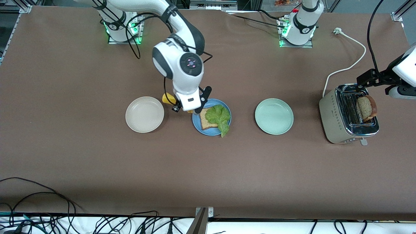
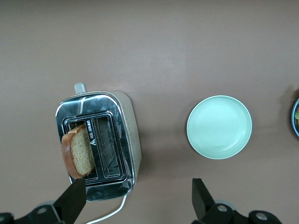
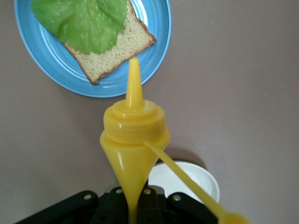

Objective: Make sandwich in blue plate with both arms

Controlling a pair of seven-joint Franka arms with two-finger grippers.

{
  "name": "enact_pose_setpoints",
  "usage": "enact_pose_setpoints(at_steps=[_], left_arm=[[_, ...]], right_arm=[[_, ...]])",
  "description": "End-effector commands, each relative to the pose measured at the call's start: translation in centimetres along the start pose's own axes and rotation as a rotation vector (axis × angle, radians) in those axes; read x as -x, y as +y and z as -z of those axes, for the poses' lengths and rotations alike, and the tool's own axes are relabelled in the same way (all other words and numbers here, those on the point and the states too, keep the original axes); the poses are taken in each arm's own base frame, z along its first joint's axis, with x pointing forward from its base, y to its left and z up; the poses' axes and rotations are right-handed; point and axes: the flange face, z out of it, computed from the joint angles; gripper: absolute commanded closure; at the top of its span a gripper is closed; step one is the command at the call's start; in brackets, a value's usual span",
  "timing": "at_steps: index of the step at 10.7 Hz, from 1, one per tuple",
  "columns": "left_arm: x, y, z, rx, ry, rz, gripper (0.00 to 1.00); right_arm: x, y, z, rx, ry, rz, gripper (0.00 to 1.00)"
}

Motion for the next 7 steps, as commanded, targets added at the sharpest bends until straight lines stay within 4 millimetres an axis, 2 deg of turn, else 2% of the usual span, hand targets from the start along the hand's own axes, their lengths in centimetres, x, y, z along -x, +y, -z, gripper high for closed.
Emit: enact_pose_setpoints(at_steps=[1, 3, 5, 7], left_arm=[[0.3, -0.2, 0.1, 0.012, 0.007, -0.020, 0.00], [0.3, -0.2, 0.1, 0.015, 0.007, -0.021, 0.00], [0.4, -0.9, 0.2, 0.015, 0.007, -0.010, 0.00], [0.5, -0.9, 0.4, 0.015, 0.011, -0.009, 0.00]], right_arm=[[-3.3, -2.6, -0.6, 0.201, -0.091, 0.102, 0.94], [-5.8, -4.3, -0.1, 0.322, -0.103, 0.116, 0.95], [-7.4, -6.3, -2.5, 0.419, -0.178, 0.166, 0.95], [-7.4, -6.5, -3.6, 0.532, -0.273, 0.223, 0.95]])
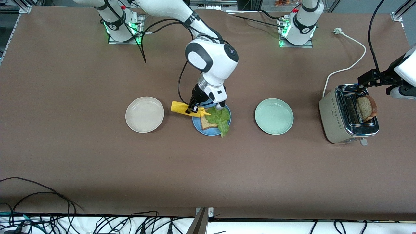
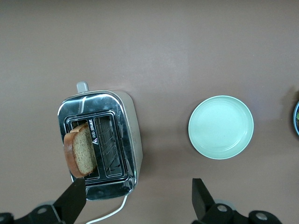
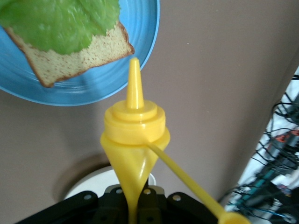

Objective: Make sandwich in blue plate with both arms

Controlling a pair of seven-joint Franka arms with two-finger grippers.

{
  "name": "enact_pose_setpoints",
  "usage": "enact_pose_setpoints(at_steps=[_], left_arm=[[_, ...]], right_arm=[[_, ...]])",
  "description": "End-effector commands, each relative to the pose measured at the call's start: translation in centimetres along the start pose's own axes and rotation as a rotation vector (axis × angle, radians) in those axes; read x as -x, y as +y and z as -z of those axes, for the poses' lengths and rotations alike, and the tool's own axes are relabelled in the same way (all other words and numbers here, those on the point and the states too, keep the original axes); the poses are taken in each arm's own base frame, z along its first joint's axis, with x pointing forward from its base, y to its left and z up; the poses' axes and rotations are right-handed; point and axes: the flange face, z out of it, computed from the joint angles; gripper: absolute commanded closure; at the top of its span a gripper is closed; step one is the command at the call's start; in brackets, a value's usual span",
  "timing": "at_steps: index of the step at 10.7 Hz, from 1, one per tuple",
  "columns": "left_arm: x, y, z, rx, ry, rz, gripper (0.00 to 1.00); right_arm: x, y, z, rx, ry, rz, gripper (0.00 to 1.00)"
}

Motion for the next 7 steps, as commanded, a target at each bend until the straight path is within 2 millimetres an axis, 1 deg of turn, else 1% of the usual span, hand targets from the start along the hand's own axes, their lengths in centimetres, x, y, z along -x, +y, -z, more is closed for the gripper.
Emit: enact_pose_setpoints(at_steps=[1, 2, 3, 4, 7], left_arm=[[0.5, -0.3, 0.6, 0.014, 0.013, -0.017, 0.00], [0.5, -0.4, 0.6, 0.014, 0.014, -0.015, 0.00], [0.7, -0.8, 0.7, 0.014, 0.016, -0.009, 0.00], [0.9, -1.7, 0.8, 0.014, 0.017, 0.006, 0.00], [1.0, -1.9, 0.9, 0.014, 0.020, 0.011, 0.00]], right_arm=[[-1.6, -1.3, -1.0, 0.144, -0.133, 0.073, 0.95], [-2.2, -2.3, -1.0, 0.178, -0.152, 0.099, 0.95], [-2.6, -3.5, -1.6, 0.221, -0.190, 0.156, 0.95], [-2.7, -4.0, -2.6, 0.234, -0.224, 0.202, 0.95], [-2.6, -4.1, -2.5, 0.226, -0.229, 0.256, 0.95]])
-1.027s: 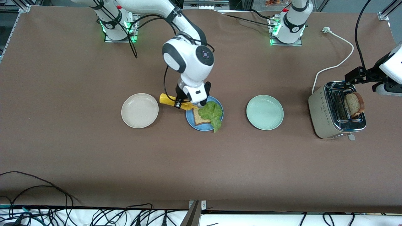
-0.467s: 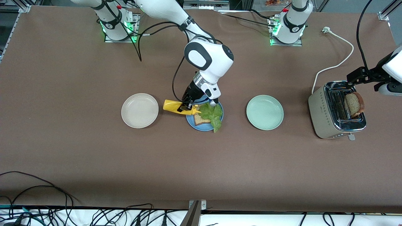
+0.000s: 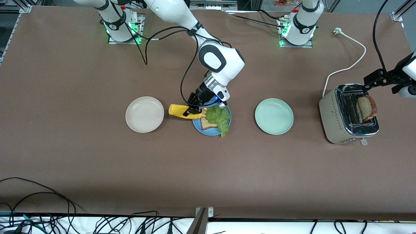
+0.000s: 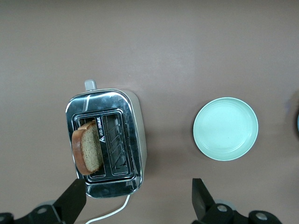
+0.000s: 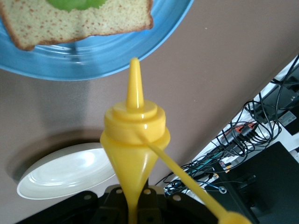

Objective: Make sandwich in blue plate with both arms

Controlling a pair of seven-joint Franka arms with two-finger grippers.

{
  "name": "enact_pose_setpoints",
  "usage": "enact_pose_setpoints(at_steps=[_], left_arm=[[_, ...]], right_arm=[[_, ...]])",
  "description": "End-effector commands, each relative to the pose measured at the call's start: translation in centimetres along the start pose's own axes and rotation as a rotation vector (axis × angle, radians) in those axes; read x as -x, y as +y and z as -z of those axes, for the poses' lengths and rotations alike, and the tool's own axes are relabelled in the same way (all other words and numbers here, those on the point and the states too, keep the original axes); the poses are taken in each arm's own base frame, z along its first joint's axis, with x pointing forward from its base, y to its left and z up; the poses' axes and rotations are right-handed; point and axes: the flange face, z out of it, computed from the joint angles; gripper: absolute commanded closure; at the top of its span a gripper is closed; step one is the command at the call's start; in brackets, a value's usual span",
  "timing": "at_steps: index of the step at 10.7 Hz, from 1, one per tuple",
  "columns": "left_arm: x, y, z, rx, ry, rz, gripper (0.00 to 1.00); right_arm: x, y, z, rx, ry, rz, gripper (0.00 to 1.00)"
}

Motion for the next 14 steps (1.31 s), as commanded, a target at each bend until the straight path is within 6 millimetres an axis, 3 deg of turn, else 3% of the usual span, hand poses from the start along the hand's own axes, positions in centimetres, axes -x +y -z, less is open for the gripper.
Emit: enact_pose_setpoints(at_steps=[1, 4, 6, 8, 10, 14], left_arm=[[0.7, -0.5, 0.4, 0.015, 0.009, -0.013, 0.00], [0.8, -1.6, -0.2, 0.014, 0.003, 0.007, 0.01], [0.8, -2.1, -1.0, 0.012, -0.015, 0.012, 0.01], [0.9, -4.6, -2.2, 0.006, -0.029, 0.057, 0.02], [0.5, -7.2, -4.0, 0.005, -0.035, 0.101, 0.02], [-0.5, -10.3, -9.9, 0.005, -0.072, 0.140, 0.05]], right_arm=[[0.6, 0.5, 0.5, 0.015, -0.017, 0.046, 0.95], [2.7, 0.8, 1.1, -0.064, 0.025, 0.016, 0.95], [5.7, 2.0, 1.0, -0.187, 0.087, -0.043, 0.94], [8.7, 3.6, 0.6, -0.338, 0.174, -0.128, 0.94], [11.9, 5.2, 0.6, -0.409, 0.231, -0.188, 0.94], [20.7, 8.5, -2.9, -0.618, 0.411, -0.267, 0.94]])
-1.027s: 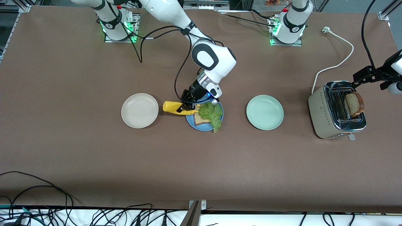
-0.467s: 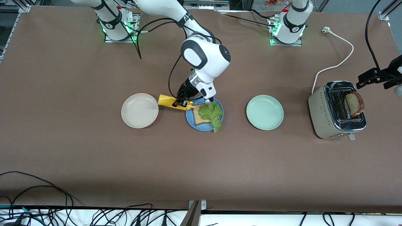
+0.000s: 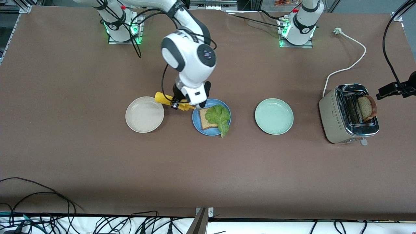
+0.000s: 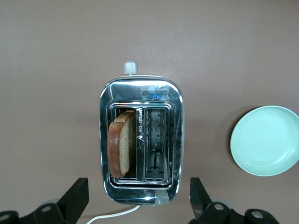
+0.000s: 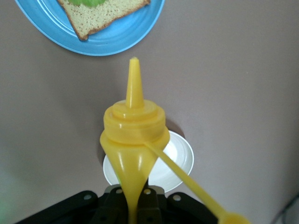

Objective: Make sandwich in blue plate with both arms

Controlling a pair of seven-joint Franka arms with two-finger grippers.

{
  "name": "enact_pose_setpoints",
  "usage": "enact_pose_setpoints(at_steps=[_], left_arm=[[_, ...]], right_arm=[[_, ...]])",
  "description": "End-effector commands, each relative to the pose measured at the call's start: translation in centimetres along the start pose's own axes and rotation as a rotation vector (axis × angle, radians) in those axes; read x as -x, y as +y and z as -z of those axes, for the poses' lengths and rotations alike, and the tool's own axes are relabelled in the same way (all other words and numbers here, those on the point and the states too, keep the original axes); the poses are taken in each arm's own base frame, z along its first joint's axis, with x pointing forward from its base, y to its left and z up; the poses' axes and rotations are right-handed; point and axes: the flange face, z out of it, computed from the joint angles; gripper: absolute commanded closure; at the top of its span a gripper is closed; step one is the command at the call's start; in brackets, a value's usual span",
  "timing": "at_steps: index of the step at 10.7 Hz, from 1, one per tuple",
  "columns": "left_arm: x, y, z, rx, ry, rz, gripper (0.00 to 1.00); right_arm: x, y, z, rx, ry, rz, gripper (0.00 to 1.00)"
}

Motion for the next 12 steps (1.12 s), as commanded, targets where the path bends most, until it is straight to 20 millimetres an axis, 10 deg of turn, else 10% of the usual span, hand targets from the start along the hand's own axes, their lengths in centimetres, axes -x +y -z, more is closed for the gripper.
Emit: enact_pose_setpoints(at_steps=[1, 6, 12], left_arm=[[-1.0, -1.5, -4.3, 0.007, -0.036, -0.031, 0.05], [-0.5, -4.0, -10.8, -0.002, -0.028, -0.002, 0.06], [-0.3, -4.6, -14.3, 0.001, -0.089, 0.011, 0.31]], right_arm=[[6.6, 3.6, 1.6, -0.123, 0.131, 0.033, 0.94], [15.1, 11.8, -0.5, -0.329, 0.377, 0.074, 0.94], [24.2, 17.5, -8.7, -0.608, 0.796, 0.246, 0.94]])
